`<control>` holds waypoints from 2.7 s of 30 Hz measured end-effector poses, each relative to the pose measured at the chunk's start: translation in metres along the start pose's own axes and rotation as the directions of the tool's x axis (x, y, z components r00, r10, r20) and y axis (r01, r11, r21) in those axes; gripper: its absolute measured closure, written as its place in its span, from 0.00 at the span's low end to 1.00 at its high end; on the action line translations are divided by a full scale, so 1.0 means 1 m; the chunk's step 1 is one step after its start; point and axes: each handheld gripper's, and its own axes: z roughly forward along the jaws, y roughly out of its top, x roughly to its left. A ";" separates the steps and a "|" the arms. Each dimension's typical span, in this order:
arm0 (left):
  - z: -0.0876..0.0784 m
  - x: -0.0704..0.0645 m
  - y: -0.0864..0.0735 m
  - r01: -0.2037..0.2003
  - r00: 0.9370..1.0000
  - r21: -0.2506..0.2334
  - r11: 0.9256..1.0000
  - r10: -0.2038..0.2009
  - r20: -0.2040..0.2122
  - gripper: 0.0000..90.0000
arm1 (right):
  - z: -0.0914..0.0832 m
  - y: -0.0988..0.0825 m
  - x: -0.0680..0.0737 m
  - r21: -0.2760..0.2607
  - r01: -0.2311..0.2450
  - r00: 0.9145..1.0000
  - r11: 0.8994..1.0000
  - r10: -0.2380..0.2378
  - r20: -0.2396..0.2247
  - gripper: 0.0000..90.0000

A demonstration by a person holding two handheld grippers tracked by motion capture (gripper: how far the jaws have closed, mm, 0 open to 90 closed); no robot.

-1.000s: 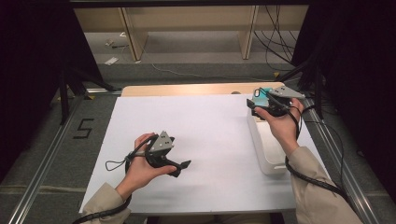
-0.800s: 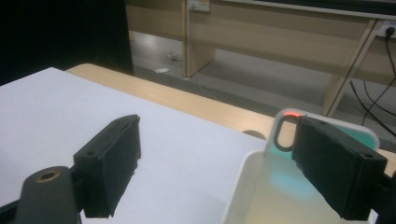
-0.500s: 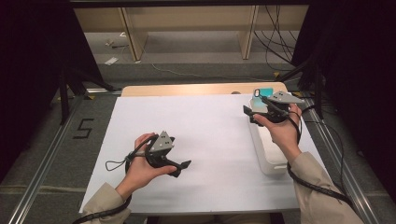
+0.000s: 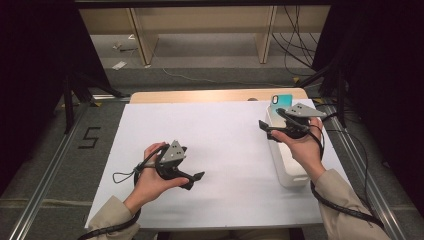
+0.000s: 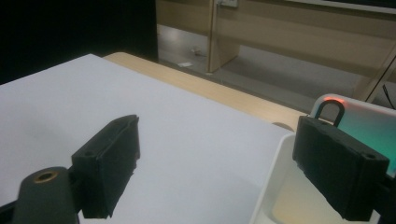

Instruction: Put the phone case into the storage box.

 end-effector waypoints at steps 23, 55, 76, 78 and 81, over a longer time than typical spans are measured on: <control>-0.003 0.001 -0.001 0.006 1.000 -0.006 1.000 -0.006 -0.008 0.00 | -0.013 -0.005 0.014 0.003 0.032 0.996 0.999 -0.031 -0.082 0.18; -0.010 0.002 -0.004 0.019 1.000 -0.014 1.000 -0.019 -0.015 0.00 | -0.043 -0.023 0.020 -0.002 0.033 0.994 0.999 -0.033 -0.109 0.18; -0.010 0.003 -0.005 0.020 1.000 -0.012 1.000 -0.021 -0.017 0.00 | -0.054 -0.030 0.019 -0.017 0.032 0.993 0.999 -0.034 -0.111 0.18; -0.009 0.003 -0.005 0.021 1.000 -0.011 1.000 -0.021 -0.017 0.00 | -0.055 -0.031 0.020 -0.016 0.033 0.993 0.999 -0.034 -0.113 0.18; -0.009 0.003 -0.005 0.021 1.000 -0.012 1.000 -0.021 -0.017 0.00 | -0.056 -0.032 0.020 -0.011 0.032 0.993 0.999 -0.033 -0.112 0.18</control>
